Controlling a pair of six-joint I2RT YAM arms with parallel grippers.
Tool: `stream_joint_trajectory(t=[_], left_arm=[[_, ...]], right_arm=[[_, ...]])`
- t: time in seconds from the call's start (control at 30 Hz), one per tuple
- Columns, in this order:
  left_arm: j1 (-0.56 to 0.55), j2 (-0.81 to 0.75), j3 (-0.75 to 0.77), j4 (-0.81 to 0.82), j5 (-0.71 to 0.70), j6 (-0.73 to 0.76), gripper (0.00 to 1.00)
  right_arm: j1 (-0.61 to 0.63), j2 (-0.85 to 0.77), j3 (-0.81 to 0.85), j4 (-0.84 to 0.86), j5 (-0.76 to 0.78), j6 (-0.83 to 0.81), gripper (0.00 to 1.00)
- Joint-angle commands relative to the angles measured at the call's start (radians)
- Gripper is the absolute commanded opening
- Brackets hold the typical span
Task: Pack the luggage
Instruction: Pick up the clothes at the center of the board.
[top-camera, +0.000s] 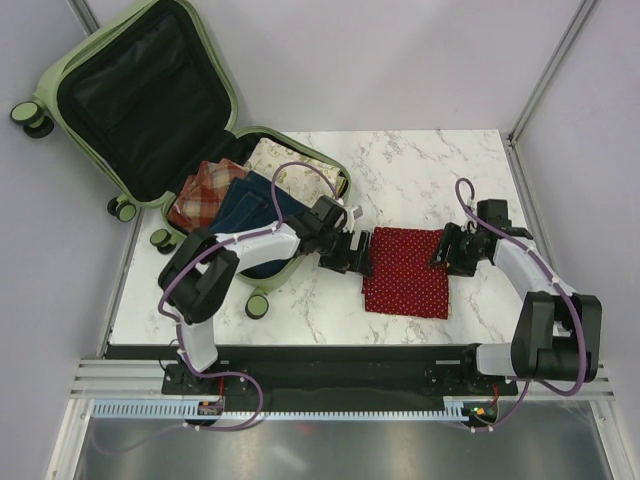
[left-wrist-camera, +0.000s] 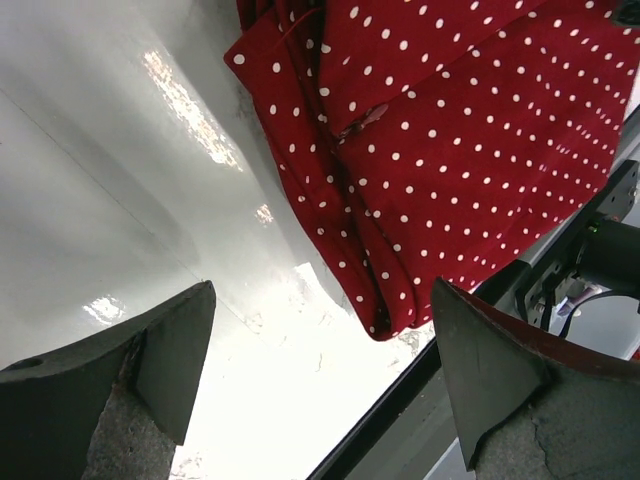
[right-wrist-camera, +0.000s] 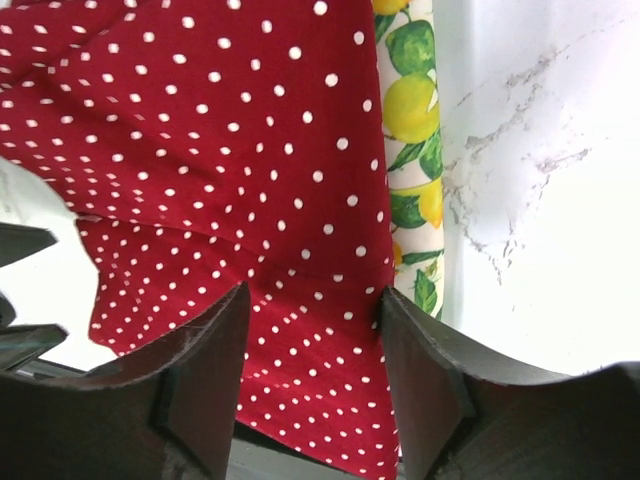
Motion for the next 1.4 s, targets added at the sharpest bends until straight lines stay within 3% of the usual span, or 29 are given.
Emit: stream_joint_trajectory(t=[0.0,0.3,0.47,0.63,0.83,0.9,1.0,1.13,1.2,1.37], left_arm=[[-0.005,-0.072,-0.006,0.035,-0.013,-0.026,0.94],[-0.007,-0.109,-0.043,0.064,-0.006,-0.04,0.94],[-0.008,-0.135,-0.063,0.069,-0.009,-0.04,0.94],[-0.008,-0.152,-0.084,0.08,-0.01,-0.043,0.94],[-0.008,-0.159,-0.095,0.092,-0.012,-0.041,0.94],[-0.008,-0.158,-0.097,0.103,-0.006,-0.04,0.94],[-0.008,-0.158,-0.097,0.124,0.004,-0.037,0.94],[-0.008,-0.162,-0.097,0.153,0.02,-0.033,0.95],[-0.008,-0.162,-0.101,0.169,0.042,-0.033,0.95],[-0.008,-0.147,-0.127,0.25,0.091,-0.055,0.95]], right_arm=[[0.003,0.028,-0.007,0.047,-0.013,-0.042,0.61],[0.003,0.076,-0.02,0.107,-0.019,-0.025,0.58],[0.003,0.073,-0.027,0.099,0.042,-0.032,0.68],[0.003,0.065,-0.034,0.104,0.054,-0.037,0.69],[0.004,0.068,-0.033,0.112,0.001,-0.026,0.52],[0.003,0.053,-0.011,0.087,0.002,-0.02,0.42],[0.003,0.021,0.028,0.03,-0.002,-0.014,0.36],[0.004,-0.008,0.067,-0.008,-0.05,0.0,0.09],[0.006,-0.018,0.087,-0.013,-0.1,0.008,0.01],[0.024,-0.044,0.128,-0.022,-0.153,0.031,0.0]])
